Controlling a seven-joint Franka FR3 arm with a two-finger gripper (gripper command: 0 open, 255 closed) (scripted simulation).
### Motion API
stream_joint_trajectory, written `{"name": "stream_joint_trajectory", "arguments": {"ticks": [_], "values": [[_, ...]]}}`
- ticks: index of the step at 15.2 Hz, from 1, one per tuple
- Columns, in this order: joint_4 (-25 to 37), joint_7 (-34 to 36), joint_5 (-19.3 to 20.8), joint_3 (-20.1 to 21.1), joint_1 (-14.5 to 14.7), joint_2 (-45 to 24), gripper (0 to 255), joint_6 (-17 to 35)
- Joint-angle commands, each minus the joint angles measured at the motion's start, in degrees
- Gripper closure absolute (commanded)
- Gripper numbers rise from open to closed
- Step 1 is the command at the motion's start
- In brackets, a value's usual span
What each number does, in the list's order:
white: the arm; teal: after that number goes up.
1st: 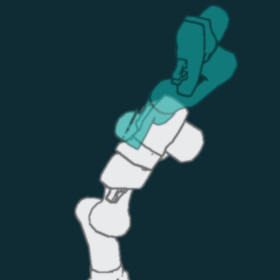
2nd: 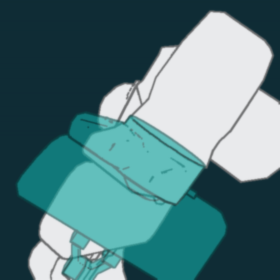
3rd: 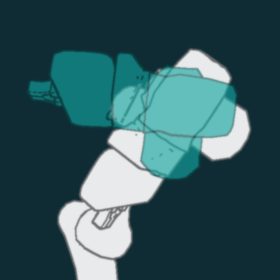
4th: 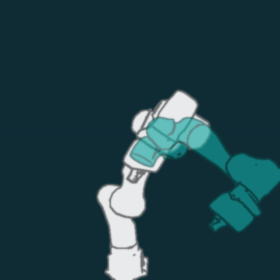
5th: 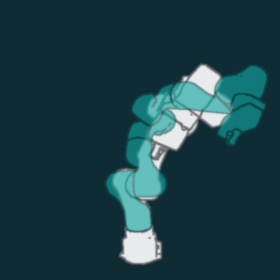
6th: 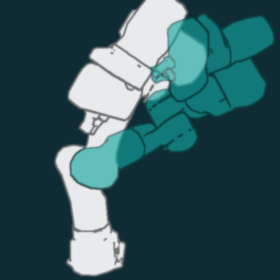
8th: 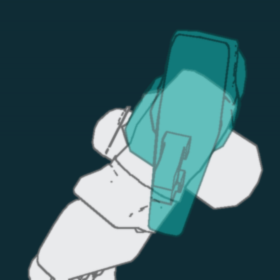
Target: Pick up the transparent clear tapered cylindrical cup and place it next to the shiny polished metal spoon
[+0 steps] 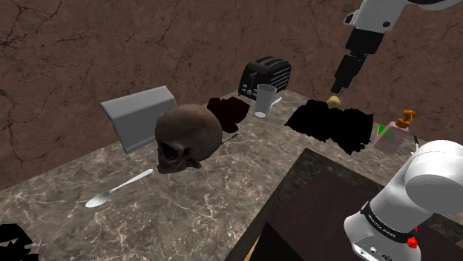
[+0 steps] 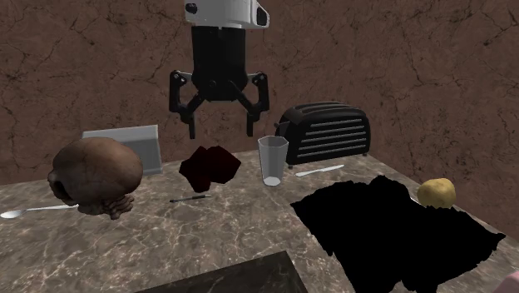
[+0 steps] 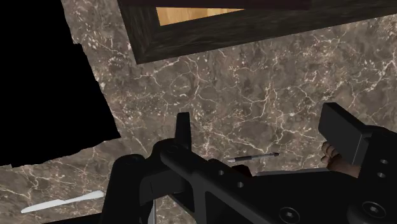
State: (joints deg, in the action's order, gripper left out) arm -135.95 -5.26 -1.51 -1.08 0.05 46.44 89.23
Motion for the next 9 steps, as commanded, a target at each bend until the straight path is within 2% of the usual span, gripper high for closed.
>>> {"name": "stream_joint_trajectory", "arguments": {"ticks": [1, 9], "values": [[0.00, 0.00, 0.00, 0.00, 0.00, 0.00, 0, 0.00], [2.88, -3.53, 2.90, -1.76, -0.53, -15.02, 0, 12.99]]}}
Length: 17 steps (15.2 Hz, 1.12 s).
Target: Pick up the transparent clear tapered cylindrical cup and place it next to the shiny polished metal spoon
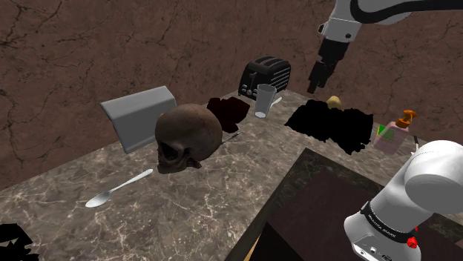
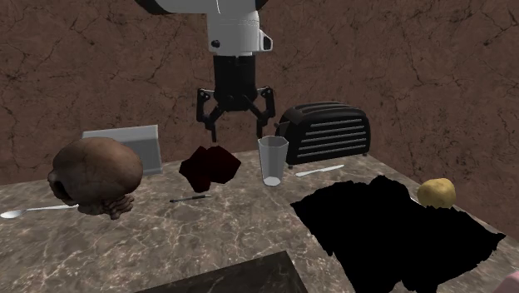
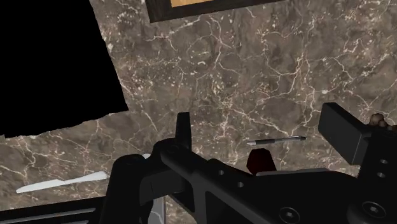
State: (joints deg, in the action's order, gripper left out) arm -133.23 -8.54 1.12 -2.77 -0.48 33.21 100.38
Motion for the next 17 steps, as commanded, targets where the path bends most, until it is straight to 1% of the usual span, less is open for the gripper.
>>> {"name": "stream_joint_trajectory", "arguments": {"ticks": [1, 9, 13, 17], "values": [[0.87, -0.64, 0.56, -0.27, -0.06, -3.81, 0, 3.26], [9.30, -3.44, 2.33, -1.69, -0.49, -20.50, 0, 12.56], [15.30, -4.74, 2.84, -2.20, -0.77, -29.03, 0, 15.67], [22.52, -5.99, 3.14, -2.58, -1.11, -37.67, 0, 17.67]]}}
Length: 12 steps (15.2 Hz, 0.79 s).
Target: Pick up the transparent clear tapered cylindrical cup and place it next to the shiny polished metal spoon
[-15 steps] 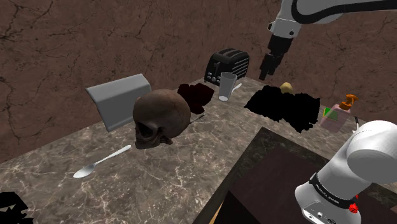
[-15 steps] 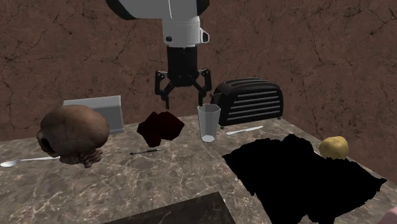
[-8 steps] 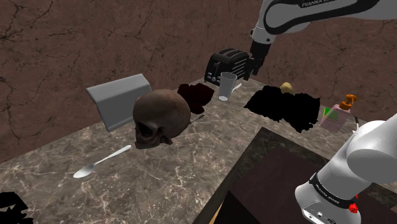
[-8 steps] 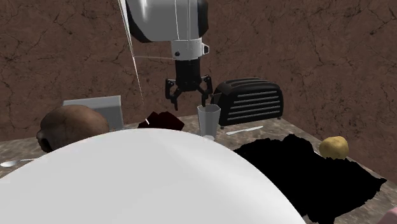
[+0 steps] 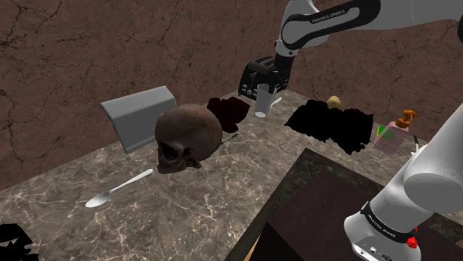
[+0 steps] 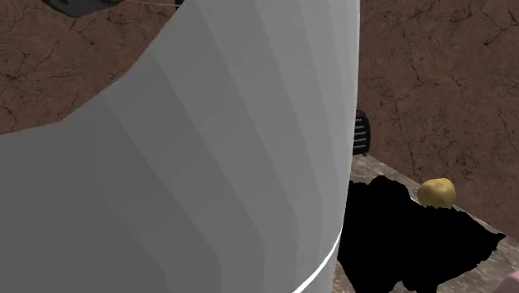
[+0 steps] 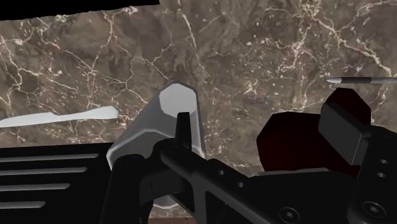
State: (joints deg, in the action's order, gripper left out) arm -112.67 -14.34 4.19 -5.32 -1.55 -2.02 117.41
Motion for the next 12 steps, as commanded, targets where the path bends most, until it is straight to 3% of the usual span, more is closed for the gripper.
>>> {"name": "stream_joint_trajectory", "arguments": {"ticks": [1, 6, 12], "values": [[3.98, -0.50, 0.11, -0.11, -0.13, -4.63, 0, 0.97], [15.46, -2.00, 0.24, -0.34, -0.74, -15.82, 0, 1.46], [14.47, -2.10, 0.19, -0.40, -1.00, -17.98, 0, 4.66]]}}
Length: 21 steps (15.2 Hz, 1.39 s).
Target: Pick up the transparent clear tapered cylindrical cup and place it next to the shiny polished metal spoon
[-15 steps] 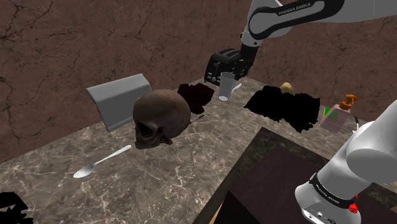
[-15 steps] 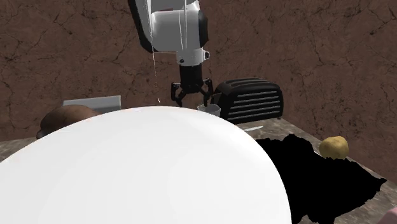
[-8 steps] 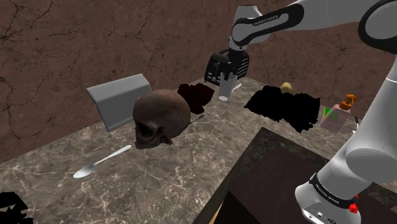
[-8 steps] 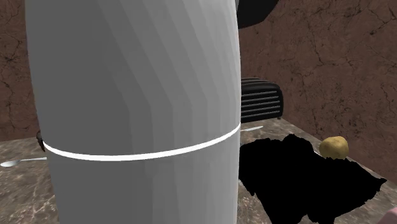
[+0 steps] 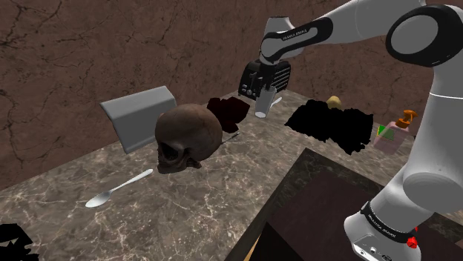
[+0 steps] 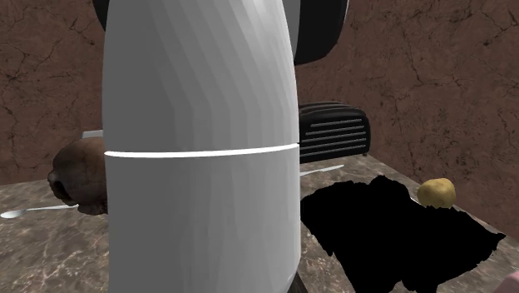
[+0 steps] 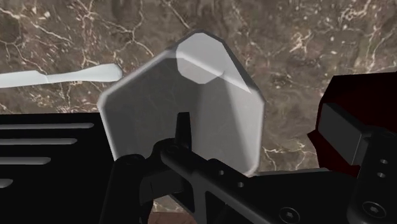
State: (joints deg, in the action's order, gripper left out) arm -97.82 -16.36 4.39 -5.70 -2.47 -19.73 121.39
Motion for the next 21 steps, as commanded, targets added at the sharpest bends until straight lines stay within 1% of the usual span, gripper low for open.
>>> {"name": "stream_joint_trajectory", "arguments": {"ticks": [1, 2, 10, 11, 20, 21], "values": [[-0.67, -0.08, -0.03, -0.03, -0.13, -0.61, 0, 1.31], [-1.10, -0.10, -0.05, -0.05, -0.20, -1.16, 0, 2.30], [-1.10, -0.10, -0.05, -0.04, -0.20, -1.16, 0, 2.29], [-1.10, -0.10, -0.05, -0.04, -0.20, -1.16, 255, 2.29], [-1.10, -0.10, -0.05, -0.04, -0.20, -1.16, 255, 2.30], [-0.74, -0.15, -0.05, -0.05, -0.19, -0.87, 255, 1.64]]}}
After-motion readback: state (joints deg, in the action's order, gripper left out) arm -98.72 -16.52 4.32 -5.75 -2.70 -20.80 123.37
